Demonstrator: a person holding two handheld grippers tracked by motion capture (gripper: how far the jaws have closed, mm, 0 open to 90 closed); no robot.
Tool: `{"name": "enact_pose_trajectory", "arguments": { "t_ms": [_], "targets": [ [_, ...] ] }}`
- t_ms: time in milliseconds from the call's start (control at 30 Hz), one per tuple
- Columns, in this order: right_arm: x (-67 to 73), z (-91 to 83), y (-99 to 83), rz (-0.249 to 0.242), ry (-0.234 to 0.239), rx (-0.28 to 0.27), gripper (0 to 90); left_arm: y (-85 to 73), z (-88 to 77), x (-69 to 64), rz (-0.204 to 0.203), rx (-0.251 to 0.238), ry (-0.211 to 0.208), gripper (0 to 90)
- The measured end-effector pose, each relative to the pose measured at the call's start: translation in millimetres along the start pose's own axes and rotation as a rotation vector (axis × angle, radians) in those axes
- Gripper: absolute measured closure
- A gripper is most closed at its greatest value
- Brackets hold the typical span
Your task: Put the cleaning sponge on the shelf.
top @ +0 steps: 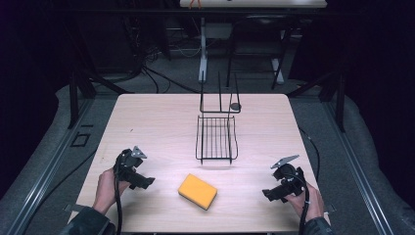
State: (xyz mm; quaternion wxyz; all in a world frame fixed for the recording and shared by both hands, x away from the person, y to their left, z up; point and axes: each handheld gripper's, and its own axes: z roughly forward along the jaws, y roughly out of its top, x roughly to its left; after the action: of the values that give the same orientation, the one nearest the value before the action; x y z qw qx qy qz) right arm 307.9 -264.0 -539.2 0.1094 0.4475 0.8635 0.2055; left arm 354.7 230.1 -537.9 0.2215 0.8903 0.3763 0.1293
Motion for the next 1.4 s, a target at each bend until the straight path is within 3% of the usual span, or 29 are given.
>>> {"name": "enact_pose_trajectory", "arguments": {
  "t_ms": [167,733,1400],
  "targets": [
    [5.8,1.4,2.5,-0.037,-0.014,0.013,0.0,0.5,0.1,-0.7,0.003,0.002,0.0,1.7],
    [18.3,1.2,9.5,-0.079,-0.012,0.011,0.0,0.0,-0.2,0.0,0.003,0.0,-0.001,1.6],
    [50.5,-0.1,26.1,-0.145,0.044,-0.021,0.0,-0.1,0.0,0.2,0.002,0.001,0.0,1.6]
  ]
}}
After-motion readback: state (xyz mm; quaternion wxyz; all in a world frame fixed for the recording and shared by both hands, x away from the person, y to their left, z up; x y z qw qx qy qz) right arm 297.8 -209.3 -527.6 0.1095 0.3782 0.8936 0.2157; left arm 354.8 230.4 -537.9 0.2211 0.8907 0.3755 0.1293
